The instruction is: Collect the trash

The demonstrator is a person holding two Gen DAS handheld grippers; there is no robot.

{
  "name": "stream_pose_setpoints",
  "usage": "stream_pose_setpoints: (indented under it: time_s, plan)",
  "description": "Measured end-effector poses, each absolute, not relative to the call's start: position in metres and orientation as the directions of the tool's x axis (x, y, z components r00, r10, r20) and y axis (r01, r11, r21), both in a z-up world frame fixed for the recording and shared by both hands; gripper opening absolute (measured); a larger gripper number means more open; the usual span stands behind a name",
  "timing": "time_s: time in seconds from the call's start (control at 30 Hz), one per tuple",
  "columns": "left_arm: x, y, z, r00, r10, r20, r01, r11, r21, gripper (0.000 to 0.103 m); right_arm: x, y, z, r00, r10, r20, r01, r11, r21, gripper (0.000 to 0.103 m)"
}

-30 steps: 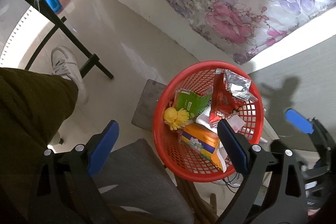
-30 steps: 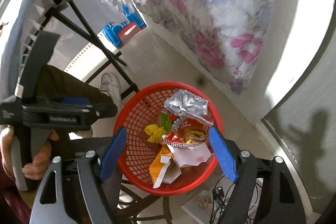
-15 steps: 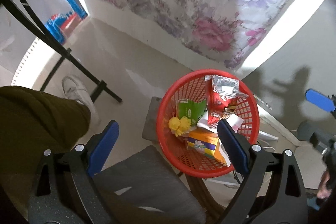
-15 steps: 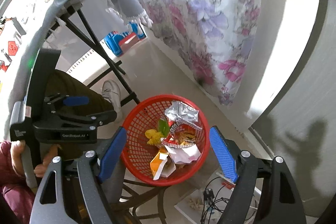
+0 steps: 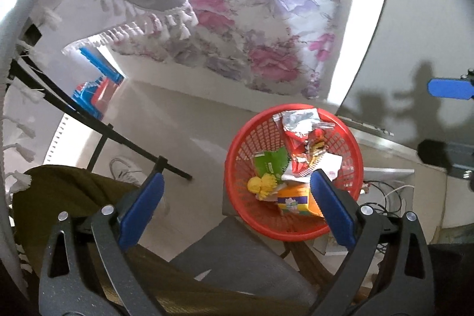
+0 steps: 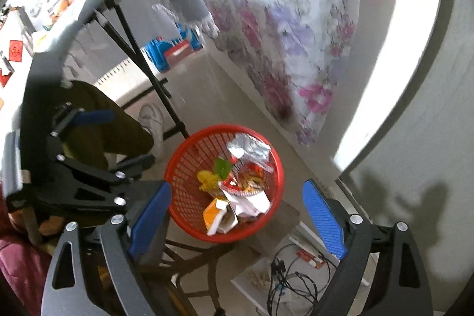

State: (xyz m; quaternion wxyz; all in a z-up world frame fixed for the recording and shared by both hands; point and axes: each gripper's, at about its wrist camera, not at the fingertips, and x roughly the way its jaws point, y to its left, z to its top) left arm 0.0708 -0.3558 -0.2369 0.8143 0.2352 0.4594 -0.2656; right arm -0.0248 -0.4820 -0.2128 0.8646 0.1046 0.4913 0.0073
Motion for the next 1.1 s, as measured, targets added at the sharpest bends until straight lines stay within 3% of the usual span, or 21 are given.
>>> stream_pose_setpoints:
  time_s: [0.47,1.1]
  plan:
    - [0.087,-0.349,-0.253,0.307,-0.249,-0.919,0.633,0.774,0.001,0.095,-0.02,-0.478,-0.241,0.445,0.124,-0.887,0.129,0.971,0.2,0.094]
    - [0.088,-0.35,-0.256,0.289,-0.244,-0.926,0.637,0.771,-0.004,0.095,-0.016,-0.47,-0.248,0.414,0.107,-0.904,0.115,0.979,0.169,0.097]
